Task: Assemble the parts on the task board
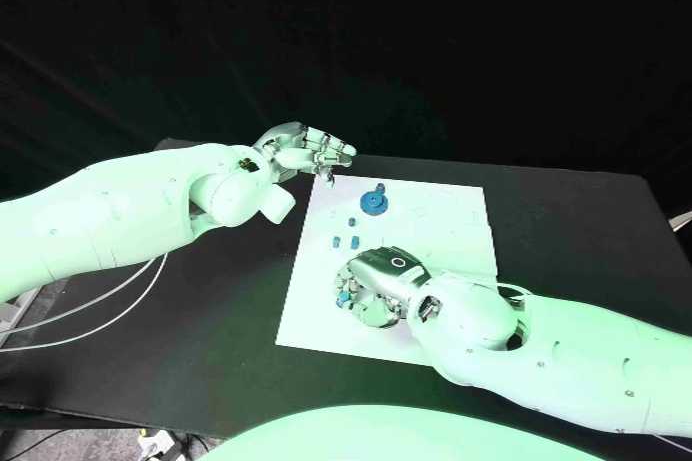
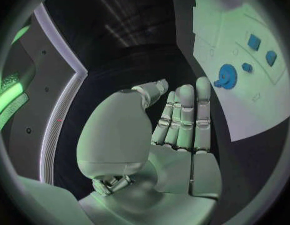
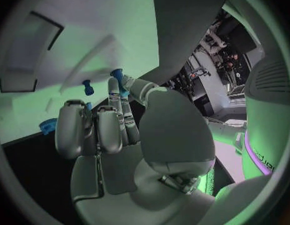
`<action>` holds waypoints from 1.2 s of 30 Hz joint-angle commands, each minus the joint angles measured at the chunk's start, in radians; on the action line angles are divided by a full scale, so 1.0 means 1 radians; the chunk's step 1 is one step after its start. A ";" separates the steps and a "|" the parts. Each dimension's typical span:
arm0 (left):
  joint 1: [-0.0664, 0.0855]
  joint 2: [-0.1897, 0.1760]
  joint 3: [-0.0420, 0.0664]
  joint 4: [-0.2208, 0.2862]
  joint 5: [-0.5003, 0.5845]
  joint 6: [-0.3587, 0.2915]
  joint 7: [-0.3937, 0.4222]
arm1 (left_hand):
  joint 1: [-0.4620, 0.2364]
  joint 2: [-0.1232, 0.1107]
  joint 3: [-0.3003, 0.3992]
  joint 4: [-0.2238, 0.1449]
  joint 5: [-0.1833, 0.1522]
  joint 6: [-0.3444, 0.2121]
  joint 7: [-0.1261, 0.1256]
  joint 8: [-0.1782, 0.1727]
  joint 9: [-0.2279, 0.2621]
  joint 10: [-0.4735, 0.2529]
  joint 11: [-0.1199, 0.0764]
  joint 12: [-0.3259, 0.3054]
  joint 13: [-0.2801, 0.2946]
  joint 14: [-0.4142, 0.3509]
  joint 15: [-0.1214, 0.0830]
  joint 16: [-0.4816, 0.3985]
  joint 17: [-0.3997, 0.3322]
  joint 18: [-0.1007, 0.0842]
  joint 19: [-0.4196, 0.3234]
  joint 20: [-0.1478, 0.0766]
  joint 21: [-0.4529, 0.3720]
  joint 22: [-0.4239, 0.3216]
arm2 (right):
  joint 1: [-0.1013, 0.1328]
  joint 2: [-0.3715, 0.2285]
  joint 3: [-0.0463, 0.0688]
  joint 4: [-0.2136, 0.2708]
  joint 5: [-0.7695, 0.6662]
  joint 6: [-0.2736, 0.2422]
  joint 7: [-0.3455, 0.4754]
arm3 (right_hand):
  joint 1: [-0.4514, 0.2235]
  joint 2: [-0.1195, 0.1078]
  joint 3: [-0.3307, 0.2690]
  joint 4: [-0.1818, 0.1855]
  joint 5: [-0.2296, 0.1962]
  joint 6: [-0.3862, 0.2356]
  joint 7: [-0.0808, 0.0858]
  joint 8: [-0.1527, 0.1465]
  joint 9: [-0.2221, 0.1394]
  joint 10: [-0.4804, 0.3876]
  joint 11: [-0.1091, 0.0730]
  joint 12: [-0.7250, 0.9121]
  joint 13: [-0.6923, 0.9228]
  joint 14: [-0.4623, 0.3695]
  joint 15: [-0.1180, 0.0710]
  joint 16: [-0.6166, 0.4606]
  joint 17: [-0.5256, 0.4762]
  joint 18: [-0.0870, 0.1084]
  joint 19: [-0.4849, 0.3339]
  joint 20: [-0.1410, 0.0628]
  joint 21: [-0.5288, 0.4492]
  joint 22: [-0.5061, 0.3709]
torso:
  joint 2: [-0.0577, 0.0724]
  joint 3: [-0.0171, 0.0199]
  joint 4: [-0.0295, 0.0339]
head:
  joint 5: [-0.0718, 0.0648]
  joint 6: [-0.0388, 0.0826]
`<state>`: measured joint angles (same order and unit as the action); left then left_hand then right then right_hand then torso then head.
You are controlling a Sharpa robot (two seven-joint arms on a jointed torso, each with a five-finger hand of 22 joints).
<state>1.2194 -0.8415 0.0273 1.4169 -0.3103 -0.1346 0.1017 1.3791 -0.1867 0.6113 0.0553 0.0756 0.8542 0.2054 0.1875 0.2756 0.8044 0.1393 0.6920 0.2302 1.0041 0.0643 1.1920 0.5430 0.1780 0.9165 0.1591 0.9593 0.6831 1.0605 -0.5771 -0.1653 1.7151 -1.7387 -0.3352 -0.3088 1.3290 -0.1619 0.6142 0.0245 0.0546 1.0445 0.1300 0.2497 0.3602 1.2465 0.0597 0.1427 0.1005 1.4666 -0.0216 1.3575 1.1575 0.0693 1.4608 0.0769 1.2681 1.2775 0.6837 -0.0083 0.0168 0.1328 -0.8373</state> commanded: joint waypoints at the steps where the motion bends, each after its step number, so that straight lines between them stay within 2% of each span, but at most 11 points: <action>1: 0.001 0.001 0.001 0.002 0.001 0.015 0.004 | -0.004 0.004 0.001 0.006 -0.002 0.000 0.002 -0.006 -0.001 -0.008 0.000 0.007 -0.002 0.006 0.002 0.005 0.002 0.007 0.009 0.001 -0.006 -0.001 | -0.004 0.004 -0.003 -0.003 -0.008 0.033 0.003 | -0.027 -0.012 -0.004 0.000 0.014 -0.024 0.004 -0.004 0.041 -0.011 0.004 -0.010 -0.001 0.027 0.002 -0.004 -0.002 0.006 -0.001 0.000 -0.006 -0.002 | 0.000 -0.0005 0.0003 | 0.000 0.000; 6: 0.001 0.001 0.001 0.002 0.001 0.015 0.003 | -0.004 0.004 0.001 0.006 -0.002 0.000 0.002 -0.006 -0.001 -0.008 0.000 0.007 -0.002 0.006 0.002 0.005 0.002 0.007 0.009 0.001 -0.006 -0.001 | -0.004 0.004 -0.004 -0.006 -0.002 0.025 0.002 | -0.063 -0.052 -0.014 0.014 0.017 -0.094 0.007 -0.050 0.025 -0.023 0.009 -0.024 0.002 0.026 0.006 -0.005 -0.006 0.008 -0.003 0.006 -0.014 -0.007 | 0.000 0.0005 0.0005 | 0.000 0.000; 9: 0.001 0.000 0.001 0.002 0.001 0.015 0.003 | -0.004 0.004 0.001 0.006 -0.002 0.000 0.002 -0.006 -0.001 -0.008 0.000 0.007 -0.002 0.006 0.002 0.005 0.002 0.007 0.009 0.001 -0.006 -0.001 | -0.004 0.003 -0.005 -0.006 0.000 0.012 0.000 | -0.067 -0.061 -0.015 0.016 0.011 -0.129 0.010 -0.072 0.017 -0.031 0.007 -0.029 0.003 0.026 0.005 -0.004 -0.006 0.009 -0.004 0.006 -0.016 -0.008 | 0.000 0.0009 -0.0002 | 0.000 0.000; 12: 0.001 0.000 0.001 0.002 0.001 0.016 0.003 | -0.004 0.004 0.001 0.006 -0.002 0.000 0.002 -0.006 -0.001 -0.008 0.000 0.007 -0.002 0.006 0.002 0.005 0.002 0.007 0.009 0.001 -0.006 -0.001 | -0.004 0.000 -0.005 -0.004 0.001 0.000 -0.001 | -0.068 -0.068 -0.014 0.017 0.011 -0.171 0.007 -0.096 0.008 -0.037 0.004 -0.031 0.006 0.026 0.003 -0.004 -0.006 0.009 -0.003 0.004 -0.019 -0.009 | 0.000 0.0010 -0.0002 | 0.000 0.000; 18: 0.001 0.000 0.001 0.002 0.001 0.018 0.002 | -0.004 0.004 0.001 0.006 -0.002 0.000 0.002 -0.006 -0.001 -0.008 0.000 0.007 -0.002 0.006 0.002 0.005 0.002 0.007 0.009 0.001 -0.006 -0.001 | -0.004 -0.019 -0.005 0.013 0.002 -0.039 0.002 | -0.068 -0.073 -0.017 0.019 0.012 -0.210 0.001 -0.118 -0.001 -0.043 0.003 -0.032 0.011 0.025 0.002 -0.003 -0.007 0.010 -0.004 0.002 -0.024 -0.012 | 0.000 0.0017 -0.0004 | -0.001 0.000; 23: 0.001 -0.001 0.001 0.002 0.001 0.019 0.002 | -0.005 0.005 0.001 0.009 -0.002 0.000 0.001 -0.006 -0.001 -0.008 -0.001 0.008 -0.002 0.005 0.001 0.006 0.002 0.007 0.009 0.001 -0.008 -0.003 | -0.003 -0.056 -0.003 0.057 0.002 -0.086 0.007 | -0.067 -0.074 -0.022 0.021 0.014 -0.237 -0.008 -0.134 -0.007 -0.040 0.000 -0.029 0.016 0.025 0.000 -0.003 -0.008 0.010 -0.002 0.001 -0.024 -0.011 | -0.001 0.0018 -0.0019 | -0.003 0.004; 28: 0.001 -0.003 0.001 0.001 0.001 0.019 0.003 | -0.005 0.005 0.001 0.009 -0.002 0.000 0.001 -0.006 -0.001 -0.008 -0.001 0.008 -0.002 0.005 0.001 0.006 0.002 0.007 0.009 0.001 -0.008 -0.003 | 0.015 -0.123 0.003 0.115 0.048 -0.148 0.026 | -0.064 -0.068 -0.023 0.025 0.026 -0.220 -0.007 -0.126 -0.004 -0.020 -0.008 -0.016 0.028 0.032 -0.007 0.010 0.011 0.005 0.008 -0.004 -0.004 0.009 | -0.002 0.0013 -0.0030 | -0.012 0.008; 31: 0.001 -0.004 0.001 0.001 0.001 0.019 0.003 | -0.005 0.005 0.001 0.009 -0.002 0.000 0.001 -0.006 -0.001 -0.008 -0.001 0.008 -0.002 0.005 0.001 0.006 0.002 0.007 0.009 0.001 -0.008 -0.003 | 0.034 -0.166 0.006 0.140 0.132 -0.173 0.050 | -0.064 -0.068 -0.024 0.027 0.027 -0.187 0.001 -0.108 0.003 -0.012 -0.007 -0.009 0.036 0.033 -0.007 0.013 0.015 0.004 0.010 -0.006 0.000 0.014 | -0.002 0.0013 -0.0028 | -0.026 0.013; 32: 0.001 -0.004 0.001 0.001 0.001 0.018 0.004 | -0.005 0.005 0.001 0.009 -0.002 0.000 0.001 -0.006 -0.001 -0.008 -0.001 0.008 -0.002 0.005 0.001 0.006 0.002 0.007 0.009 0.001 -0.008 -0.003 | 0.044 -0.186 0.007 0.149 0.181 -0.180 0.060 | -0.068 -0.066 -0.027 0.032 0.021 -0.151 0.006 -0.089 0.011 0.006 -0.006 0.002 0.046 0.035 -0.005 0.018 0.022 0.002 0.013 -0.006 0.009 0.022 | -0.002 0.0011 -0.0027 | -0.031 0.016; 35: 0.001 -0.008 0.000 0.002 0.003 0.013 0.009 | -0.005 0.005 0.001 0.009 -0.002 0.000 0.001 -0.006 -0.001 -0.008 -0.001 0.008 -0.002 0.005 0.001 0.006 0.002 0.007 0.009 0.001 -0.008 -0.003 | 0.082 -0.262 0.010 0.171 0.369 -0.159 0.078 | -0.072 -0.068 -0.041 0.035 0.020 -0.094 0.019 -0.056 0.023 0.051 0.003 0.041 0.077 0.036 0.002 0.024 0.028 -0.001 0.015 0.000 0.016 0.030 | -0.004 0.0002 -0.0070 | -0.054 0.024; 36: 0.001 -0.009 0.000 0.003 0.004 0.011 0.013 | -0.005 0.005 0.001 0.009 -0.002 0.000 0.001 -0.006 -0.001 -0.008 -0.001 0.008 -0.002 0.005 0.001 0.006 0.002 0.007 0.009 0.001 -0.008 -0.003 | 0.095 -0.291 0.010 0.174 0.422 -0.138 0.076 | -0.078 -0.071 -0.051 0.038 0.022 -0.086 0.015 -0.050 0.025 0.060 -0.001 0.056 0.091 0.037 0.000 0.028 0.034 -0.001 0.017 0.000 0.022 0.036 | -0.004 0.0000 -0.0087 | -0.062 0.026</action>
<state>1.2194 -0.8510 0.0267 1.4165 -0.3102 -0.1313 0.0995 1.3792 -0.1867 0.6141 0.0581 0.0756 0.8542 0.2054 0.1875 0.2758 0.8044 0.1393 0.6964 0.2287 1.0041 0.0643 1.1920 0.5436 0.1781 0.9165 0.1591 0.9545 0.6814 1.1494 -0.8521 -0.1548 1.8847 -1.5418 -0.4671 -0.2724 1.2575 -0.2320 0.5681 0.0628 0.0814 0.9508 0.1438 0.1949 0.3838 1.2996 0.0601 0.1904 0.1847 1.4666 -0.0216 1.3835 1.1909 0.0693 1.4646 0.0730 1.2885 1.3075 0.6810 -0.0072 0.0124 0.0907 -0.8174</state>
